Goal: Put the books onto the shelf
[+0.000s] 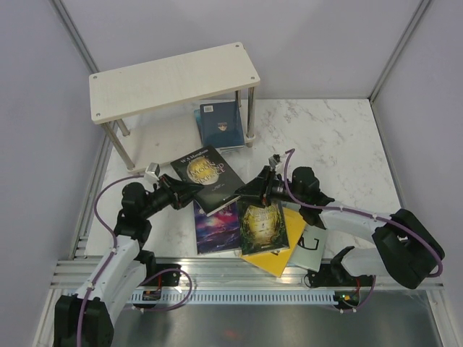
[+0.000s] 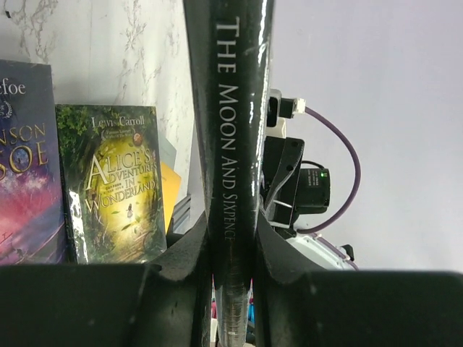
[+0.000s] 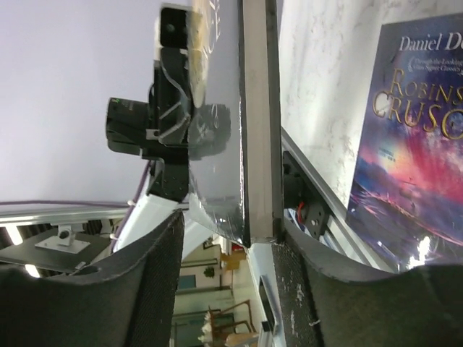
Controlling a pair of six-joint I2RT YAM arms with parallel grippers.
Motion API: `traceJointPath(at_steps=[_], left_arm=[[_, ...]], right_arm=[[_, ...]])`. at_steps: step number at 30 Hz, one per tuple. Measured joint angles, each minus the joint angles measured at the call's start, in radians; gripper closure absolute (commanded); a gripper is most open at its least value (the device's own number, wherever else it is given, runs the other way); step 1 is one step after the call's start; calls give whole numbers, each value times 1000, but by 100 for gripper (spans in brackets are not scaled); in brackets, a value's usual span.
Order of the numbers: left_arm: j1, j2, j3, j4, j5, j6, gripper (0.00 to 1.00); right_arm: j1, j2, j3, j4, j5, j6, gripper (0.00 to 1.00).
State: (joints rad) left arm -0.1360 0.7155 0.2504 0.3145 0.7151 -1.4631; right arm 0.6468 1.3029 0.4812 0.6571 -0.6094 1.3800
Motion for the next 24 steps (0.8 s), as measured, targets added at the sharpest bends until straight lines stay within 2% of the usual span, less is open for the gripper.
traceJointPath(at_steps=[5,10,15,18,19,22,23,24], left_arm=[[0,2,-15,36,1,-27,98],[0,12,-23,60,5,-34,98],[-1,61,-24,94,36,-44,98],[0,82,-24,109,47,-44,98],[1,91,-24,111,48,-44,98],[6,107,-4,97,53,-29,72],[8,114,19,63,55,-7,51],[8,121,51,17,56,35,43]], right_arm=[[0,8,-8,58,34,39,53],[0,51,-8,121,39,66,53],[0,97,-8,165,39,87,64],[0,114,-6,187,35,104,85],[-3,119,-3,198,33,121,100],[-7,131,8,204,27,134,100],[-10,132,12,203,27,136,100],[-11,132,15,204,27,137,100]])
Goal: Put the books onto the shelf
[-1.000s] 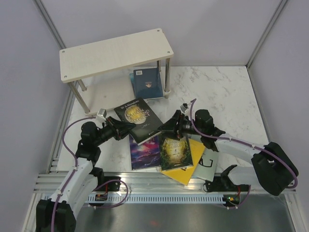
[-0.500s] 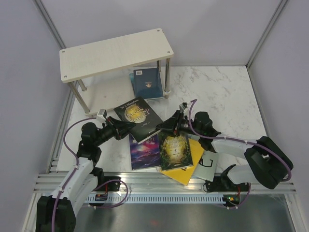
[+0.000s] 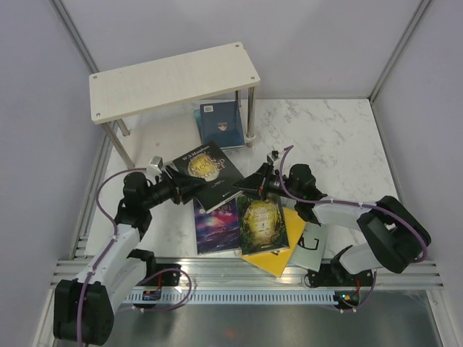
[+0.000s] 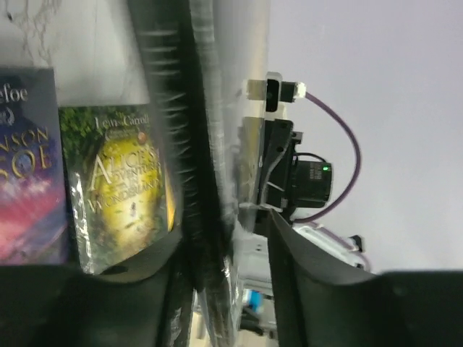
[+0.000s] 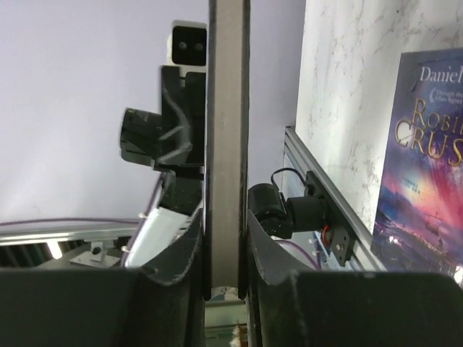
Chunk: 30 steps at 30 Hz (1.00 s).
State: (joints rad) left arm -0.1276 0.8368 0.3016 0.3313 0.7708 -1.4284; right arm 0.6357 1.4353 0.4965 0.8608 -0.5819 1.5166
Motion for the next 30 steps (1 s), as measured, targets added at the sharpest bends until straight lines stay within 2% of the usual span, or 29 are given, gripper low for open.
traceJointPath(at_steps=[1,2,7,13,18,26,30], left_arm=[[-1,8,40,-61,5,41,36],[-4,14,88,-134,11,87,22],[-9,23,286,-377,16,290,1],[-10,8,377,-551,-2,435,0],[-7,8,435,-674,-29,521,0],[-3,14,476,-754,-40,582,0],[-3,13,479,-772,-47,593,1]], right_arm=[[0,0,9,-3,-1,-5,100],[2,0,21,-11,-1,-14,100],[-8,1,105,-68,-6,-47,100],[-71,57,241,-119,-28,-57,100],[-145,166,375,-141,-27,-58,100],[-206,377,570,-147,14,-47,100],[-211,457,631,-201,66,-54,100]])
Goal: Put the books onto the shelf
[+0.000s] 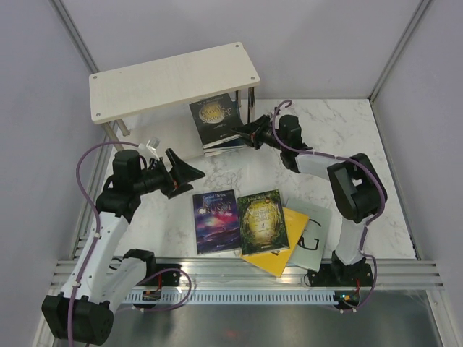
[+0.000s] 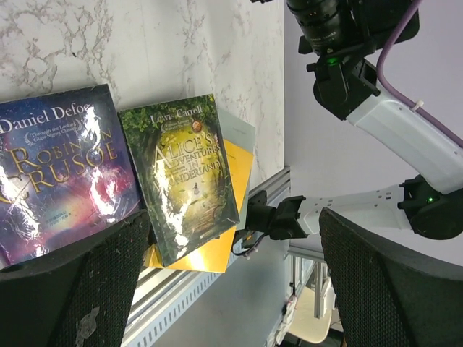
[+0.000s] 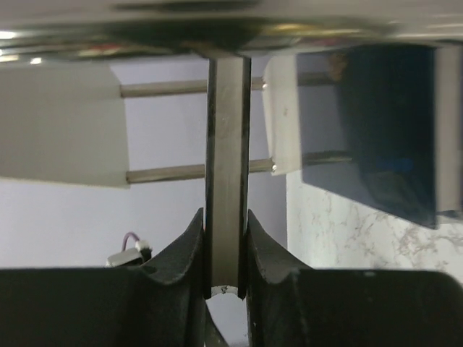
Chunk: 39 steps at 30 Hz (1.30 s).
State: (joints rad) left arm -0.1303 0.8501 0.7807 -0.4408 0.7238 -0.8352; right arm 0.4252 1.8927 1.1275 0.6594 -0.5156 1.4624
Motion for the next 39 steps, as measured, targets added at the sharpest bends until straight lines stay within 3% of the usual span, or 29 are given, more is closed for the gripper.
traceJointPath(at_steps=[9,11,12,14,15,23,34,39], left_arm=[[0,-21,0,-46,-11,19,2],[0,-24,0,-52,-11,23,1],[0,-26,0,-56,-11,24,2],[0,-27,0,-63,-12,27,2],[0,-27,0,-64,-12,29,2],[0,-34,-1,-83,-15,37,2],[0,-5,-3,-173,-74,121,2],[0,28,-85,-216,-131,168,1]], right_arm=[[2,72,8,-40,114,-2,100],[3,79,22,-46,118,-4,57],[3,85,30,-50,119,-4,40],[3,100,52,-65,119,-10,10],[3,104,57,-72,115,-14,2],[-5,27,-11,-123,70,-66,2],[-10,-73,-146,-428,14,-233,2],[1,-180,-199,-500,-27,-329,2]])
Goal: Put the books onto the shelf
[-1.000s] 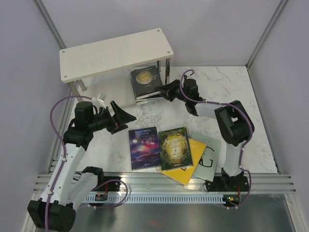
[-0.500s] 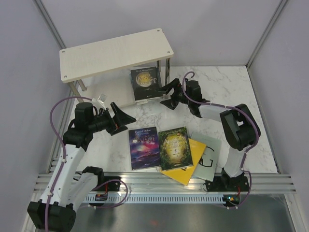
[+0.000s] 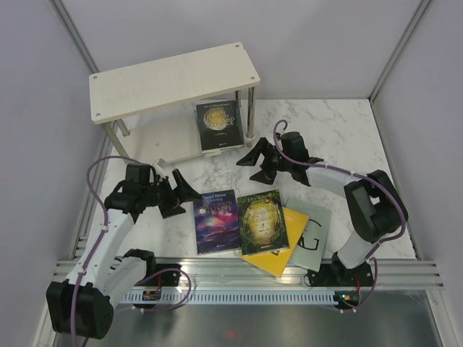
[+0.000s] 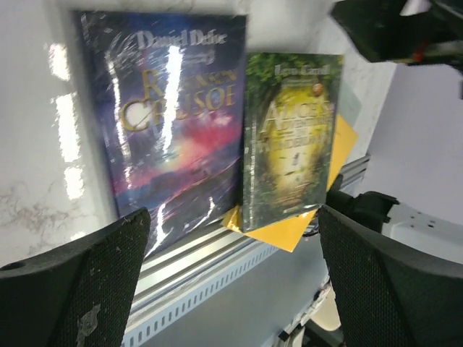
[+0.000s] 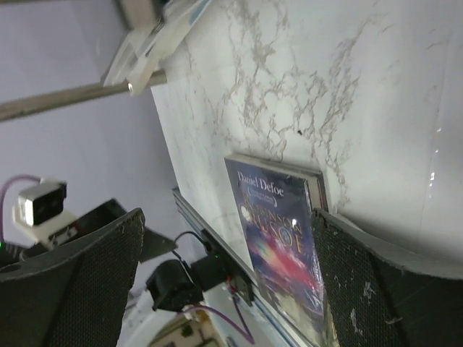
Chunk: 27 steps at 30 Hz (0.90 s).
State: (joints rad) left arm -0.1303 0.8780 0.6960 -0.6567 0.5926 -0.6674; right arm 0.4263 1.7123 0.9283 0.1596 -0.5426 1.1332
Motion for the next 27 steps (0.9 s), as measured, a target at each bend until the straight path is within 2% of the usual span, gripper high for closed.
traceJointPath(at_steps=[5,9,16,21,27], left_arm=[[0,106,-65,-16,-42,2,1],[-3,236,-71,-11,-95,1,1],[-58,406,-111,63,-188,-3,1],[-131,433,-141,146,-162,-68,0],[-185,439,-229,399,-24,-172,2]], right_arm=[[98,-62,-8,-64,-10,-110,2],[183,-58,-42,-77,-1,-136,2],[190,30,-27,-113,42,-185,2],[190,103,40,-103,48,-222,2],[193,193,87,-50,44,-248,2]])
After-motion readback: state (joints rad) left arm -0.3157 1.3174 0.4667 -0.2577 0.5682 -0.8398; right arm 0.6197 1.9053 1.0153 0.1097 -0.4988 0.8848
